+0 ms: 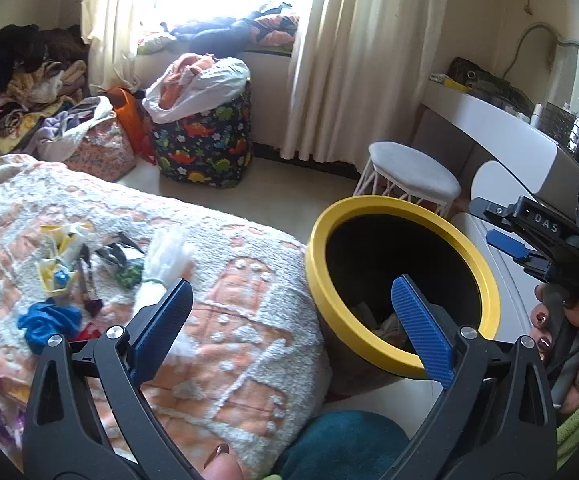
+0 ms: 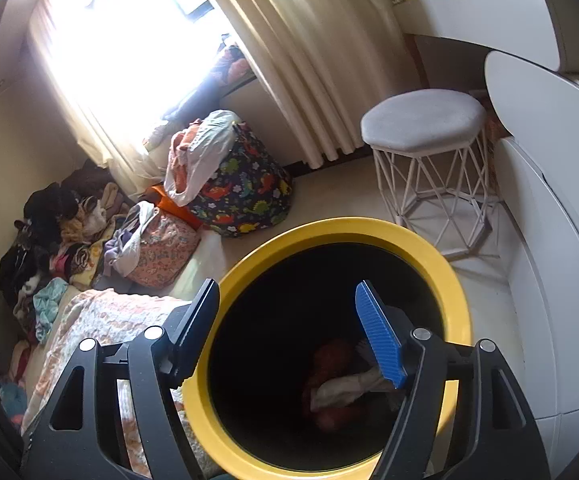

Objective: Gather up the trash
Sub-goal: 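Open both grippers to drop the red bag and can into the bin, then move both grippers back to the bed toward the blue glove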

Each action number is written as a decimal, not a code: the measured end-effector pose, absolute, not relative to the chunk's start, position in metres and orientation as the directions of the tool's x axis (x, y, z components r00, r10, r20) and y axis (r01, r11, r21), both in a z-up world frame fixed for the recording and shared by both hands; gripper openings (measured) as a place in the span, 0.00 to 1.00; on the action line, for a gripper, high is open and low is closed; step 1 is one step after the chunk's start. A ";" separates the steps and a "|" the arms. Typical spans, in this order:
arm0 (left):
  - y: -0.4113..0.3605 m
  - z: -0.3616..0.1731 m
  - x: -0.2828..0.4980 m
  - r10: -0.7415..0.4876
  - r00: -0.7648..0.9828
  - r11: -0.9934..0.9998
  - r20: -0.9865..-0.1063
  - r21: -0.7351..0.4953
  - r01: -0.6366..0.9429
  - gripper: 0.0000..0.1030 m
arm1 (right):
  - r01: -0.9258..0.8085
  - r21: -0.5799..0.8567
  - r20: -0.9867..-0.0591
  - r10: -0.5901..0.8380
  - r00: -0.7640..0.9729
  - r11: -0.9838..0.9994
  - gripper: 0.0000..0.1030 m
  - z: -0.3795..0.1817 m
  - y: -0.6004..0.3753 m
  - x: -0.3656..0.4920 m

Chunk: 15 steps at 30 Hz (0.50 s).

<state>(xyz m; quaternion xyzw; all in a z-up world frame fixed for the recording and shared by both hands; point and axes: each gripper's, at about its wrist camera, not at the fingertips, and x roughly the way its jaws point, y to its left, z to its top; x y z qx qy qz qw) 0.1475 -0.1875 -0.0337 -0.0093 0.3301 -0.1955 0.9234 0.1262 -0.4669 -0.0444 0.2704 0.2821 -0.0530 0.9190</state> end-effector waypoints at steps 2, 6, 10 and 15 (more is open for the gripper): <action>-0.178 -0.030 0.147 -0.358 0.717 0.928 -0.598 -0.146 0.341 0.89 | 0.230 0.460 -0.539 0.064 0.840 0.858 0.67 -0.041 -0.459 0.127; -0.163 -0.024 0.146 -0.333 0.739 0.940 -0.585 -0.144 0.310 0.89 | 0.189 0.450 -0.531 0.092 0.843 0.873 0.67 -0.034 -0.445 0.129; -0.149 -0.019 0.147 -0.305 0.760 0.951 -0.574 -0.142 0.274 0.89 | 0.142 0.436 -0.524 0.123 0.843 0.889 0.67 -0.029 -0.426 0.129; -0.130 -0.016 0.147 -0.267 0.779 0.964 -0.567 -0.147 0.223 0.89 | 0.075 0.420 -0.514 0.169 0.841 0.904 0.68 -0.022 -0.403 0.130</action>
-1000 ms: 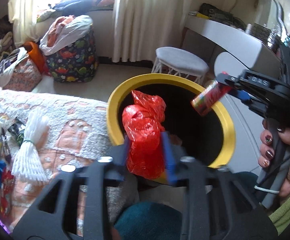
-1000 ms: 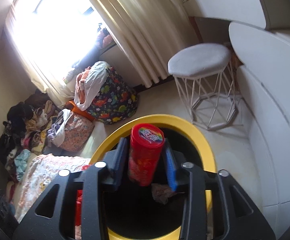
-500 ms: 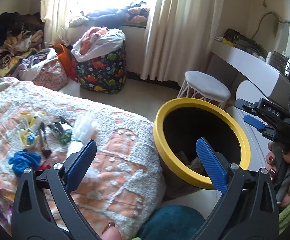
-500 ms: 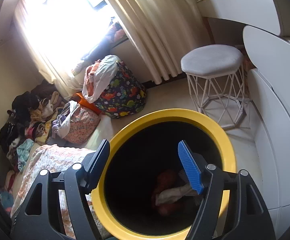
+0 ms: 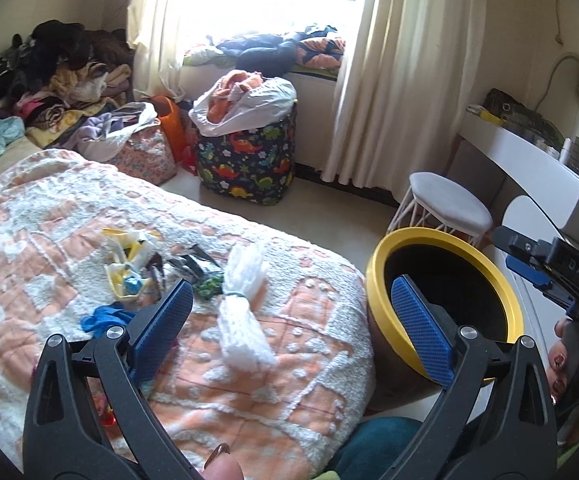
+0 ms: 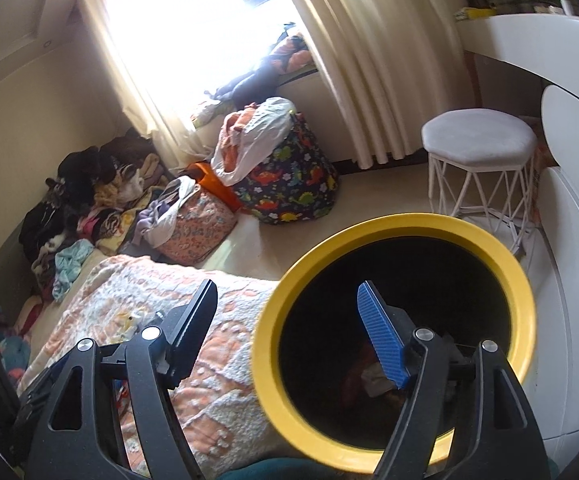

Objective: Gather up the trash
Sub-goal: 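Move both grippers back to the bed toward the blue glove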

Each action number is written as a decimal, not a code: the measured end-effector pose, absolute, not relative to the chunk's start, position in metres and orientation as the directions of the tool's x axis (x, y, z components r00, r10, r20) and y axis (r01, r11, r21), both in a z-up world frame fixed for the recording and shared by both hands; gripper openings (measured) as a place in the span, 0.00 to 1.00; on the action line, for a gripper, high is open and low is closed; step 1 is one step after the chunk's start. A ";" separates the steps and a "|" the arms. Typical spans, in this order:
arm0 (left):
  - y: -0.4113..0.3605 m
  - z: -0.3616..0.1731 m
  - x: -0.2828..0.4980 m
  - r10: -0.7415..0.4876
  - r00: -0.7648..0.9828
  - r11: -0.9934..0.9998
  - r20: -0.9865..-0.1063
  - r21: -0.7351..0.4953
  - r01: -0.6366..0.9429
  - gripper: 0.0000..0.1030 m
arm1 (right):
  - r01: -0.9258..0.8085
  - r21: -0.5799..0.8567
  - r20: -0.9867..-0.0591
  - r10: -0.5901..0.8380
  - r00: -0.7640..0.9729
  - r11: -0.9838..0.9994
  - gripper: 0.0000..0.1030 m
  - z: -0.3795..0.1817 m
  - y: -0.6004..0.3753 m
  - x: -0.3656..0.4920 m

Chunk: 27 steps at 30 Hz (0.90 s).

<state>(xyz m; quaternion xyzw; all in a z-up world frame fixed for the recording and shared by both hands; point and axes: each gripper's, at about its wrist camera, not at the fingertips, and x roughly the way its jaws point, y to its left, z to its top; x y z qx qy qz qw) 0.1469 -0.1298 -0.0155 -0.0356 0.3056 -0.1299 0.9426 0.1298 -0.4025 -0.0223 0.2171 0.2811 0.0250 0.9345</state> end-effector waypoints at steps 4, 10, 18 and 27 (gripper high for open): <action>-0.114 -0.014 0.147 -0.242 0.790 0.970 -0.563 -0.155 0.186 0.89 | 0.028 0.410 -0.508 0.203 0.837 0.912 0.68 -0.020 -0.384 0.128; -0.091 -0.013 0.149 -0.210 0.804 0.976 -0.557 -0.172 0.135 0.89 | -0.051 0.408 -0.506 0.273 0.818 0.912 0.68 -0.018 -0.350 0.127; -0.062 -0.014 0.149 -0.163 0.818 0.979 -0.551 -0.192 0.066 0.89 | -0.144 0.380 -0.530 0.342 0.776 0.914 0.68 -0.019 -0.304 0.124; -0.022 -0.022 0.157 -0.106 0.809 0.972 -0.577 -0.233 -0.039 0.89 | -0.202 0.364 -0.572 0.389 0.722 0.909 0.68 -0.029 -0.269 0.127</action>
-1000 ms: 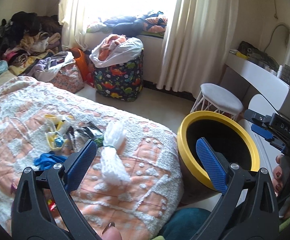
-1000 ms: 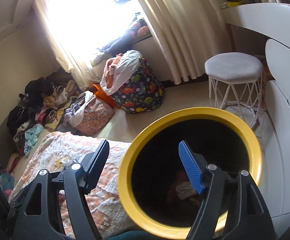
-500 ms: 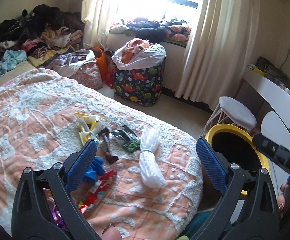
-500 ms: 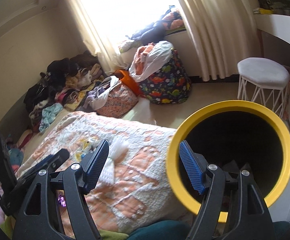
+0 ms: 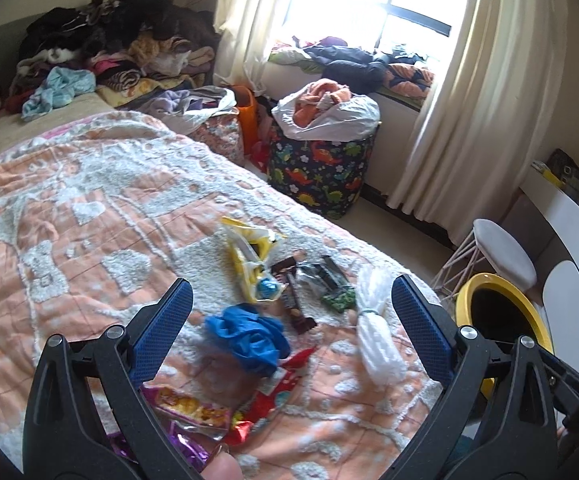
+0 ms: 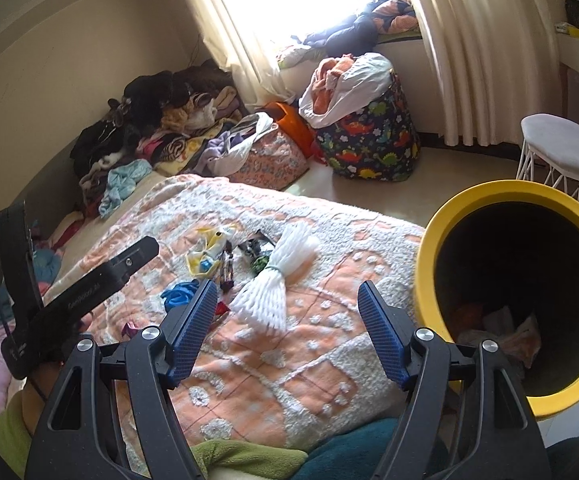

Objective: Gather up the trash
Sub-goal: 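Move both grippers back to the bed toward the blue glove, then grasp the blue glove with left gripper while right grasps another white mesh bundle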

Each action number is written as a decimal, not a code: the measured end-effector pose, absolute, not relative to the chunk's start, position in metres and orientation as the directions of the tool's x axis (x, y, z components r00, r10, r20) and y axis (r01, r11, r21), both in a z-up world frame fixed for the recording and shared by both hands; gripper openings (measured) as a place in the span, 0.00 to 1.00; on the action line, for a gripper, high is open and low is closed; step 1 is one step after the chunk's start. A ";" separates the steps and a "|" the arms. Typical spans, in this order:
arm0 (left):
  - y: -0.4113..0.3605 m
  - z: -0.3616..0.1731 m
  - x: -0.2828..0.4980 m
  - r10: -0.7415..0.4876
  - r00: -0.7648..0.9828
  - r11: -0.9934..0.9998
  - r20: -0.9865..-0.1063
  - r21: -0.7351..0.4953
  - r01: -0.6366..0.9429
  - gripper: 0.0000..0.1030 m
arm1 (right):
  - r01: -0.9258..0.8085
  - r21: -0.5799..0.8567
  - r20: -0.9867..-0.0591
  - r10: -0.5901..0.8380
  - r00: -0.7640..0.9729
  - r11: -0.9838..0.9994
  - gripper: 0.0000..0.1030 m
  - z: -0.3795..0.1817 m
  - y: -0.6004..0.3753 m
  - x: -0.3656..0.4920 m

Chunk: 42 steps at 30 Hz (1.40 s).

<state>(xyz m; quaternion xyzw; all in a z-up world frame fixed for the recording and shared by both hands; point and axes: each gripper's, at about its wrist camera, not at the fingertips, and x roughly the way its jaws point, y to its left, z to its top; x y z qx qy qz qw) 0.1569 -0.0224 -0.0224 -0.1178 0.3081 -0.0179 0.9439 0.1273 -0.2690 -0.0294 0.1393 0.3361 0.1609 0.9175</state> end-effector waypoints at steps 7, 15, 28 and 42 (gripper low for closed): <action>0.004 -0.040 0.166 -0.100 0.768 0.959 -0.633 -0.267 -0.096 0.89 | -0.222 0.355 -0.611 0.406 0.680 0.908 0.68 -0.043 -0.250 0.137; 0.016 -0.061 0.177 -0.166 0.701 0.933 -0.693 -0.340 -0.115 0.79 | -0.251 0.338 -0.682 0.420 0.599 0.907 0.68 -0.066 -0.223 0.159; 0.014 -0.085 0.200 -0.232 0.570 0.927 -0.788 -0.357 -0.116 0.38 | -0.239 0.414 -0.752 0.478 0.454 0.878 0.17 -0.095 -0.204 0.196; 0.013 -0.055 0.188 -0.217 0.613 0.929 -0.759 -0.353 -0.108 0.11 | -0.355 0.386 -0.692 0.521 0.500 0.852 0.16 -0.049 -0.216 0.159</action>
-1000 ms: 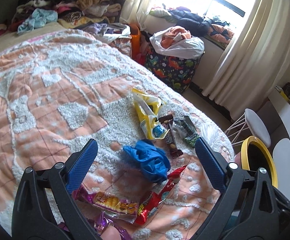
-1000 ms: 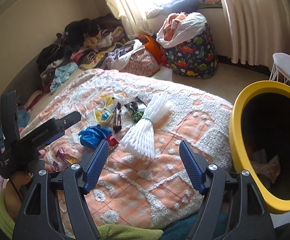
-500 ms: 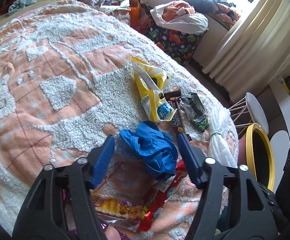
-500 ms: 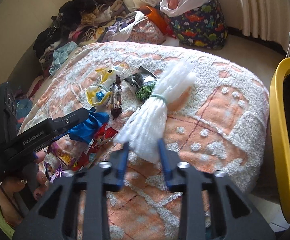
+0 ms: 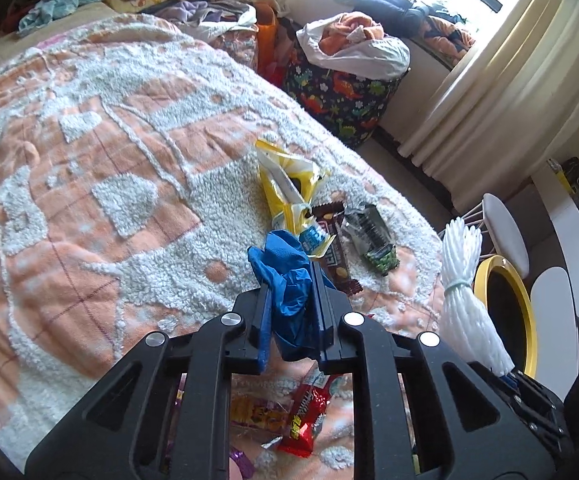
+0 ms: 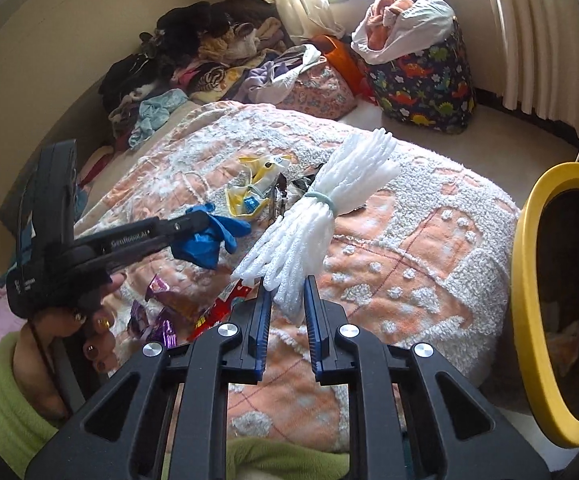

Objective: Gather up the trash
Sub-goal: 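Grasp the blue glove with left gripper while right grasps another white mesh bundle, then carry the blue glove and white mesh bundle over the yellow bin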

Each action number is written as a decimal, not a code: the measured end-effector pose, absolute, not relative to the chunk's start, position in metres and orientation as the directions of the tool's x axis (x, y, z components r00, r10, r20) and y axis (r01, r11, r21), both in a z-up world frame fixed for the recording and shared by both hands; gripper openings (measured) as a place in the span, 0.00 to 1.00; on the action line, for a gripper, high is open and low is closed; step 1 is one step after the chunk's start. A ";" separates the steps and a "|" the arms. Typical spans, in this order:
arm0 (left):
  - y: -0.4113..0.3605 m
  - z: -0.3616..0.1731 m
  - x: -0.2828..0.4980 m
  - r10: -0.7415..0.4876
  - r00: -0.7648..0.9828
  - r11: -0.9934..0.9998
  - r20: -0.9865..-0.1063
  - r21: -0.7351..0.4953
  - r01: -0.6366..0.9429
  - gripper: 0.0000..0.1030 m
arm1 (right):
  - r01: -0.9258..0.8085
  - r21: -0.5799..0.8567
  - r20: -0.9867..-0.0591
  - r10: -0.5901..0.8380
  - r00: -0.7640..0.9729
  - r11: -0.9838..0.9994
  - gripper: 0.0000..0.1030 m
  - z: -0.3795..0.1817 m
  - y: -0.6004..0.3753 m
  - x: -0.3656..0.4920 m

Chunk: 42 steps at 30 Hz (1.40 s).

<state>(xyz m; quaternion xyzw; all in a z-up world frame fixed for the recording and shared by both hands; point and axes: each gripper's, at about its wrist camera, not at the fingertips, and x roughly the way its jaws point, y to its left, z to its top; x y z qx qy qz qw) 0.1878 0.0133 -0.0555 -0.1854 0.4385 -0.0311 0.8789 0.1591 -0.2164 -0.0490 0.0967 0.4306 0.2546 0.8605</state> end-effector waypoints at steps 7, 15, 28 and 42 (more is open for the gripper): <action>0.008 -0.031 0.186 -0.204 0.645 0.931 -0.736 -0.349 -0.104 0.10 | -0.387 0.363 -0.675 0.526 0.518 0.848 0.16 -0.032 -0.232 0.151; -0.009 -0.011 0.186 -0.212 0.674 0.934 -0.707 -0.350 -0.072 0.10 | -0.403 0.346 -0.649 0.526 0.549 0.847 0.15 -0.016 -0.253 0.145; -0.047 0.009 0.187 -0.274 0.703 0.924 -0.657 -0.383 0.003 0.10 | -0.374 0.319 -0.626 0.490 0.607 0.871 0.15 -0.008 -0.292 0.134; -0.103 0.016 0.188 -0.370 0.684 0.904 -0.629 -0.413 0.110 0.10 | -0.243 0.335 -0.613 0.407 0.678 0.910 0.15 -0.005 -0.348 0.125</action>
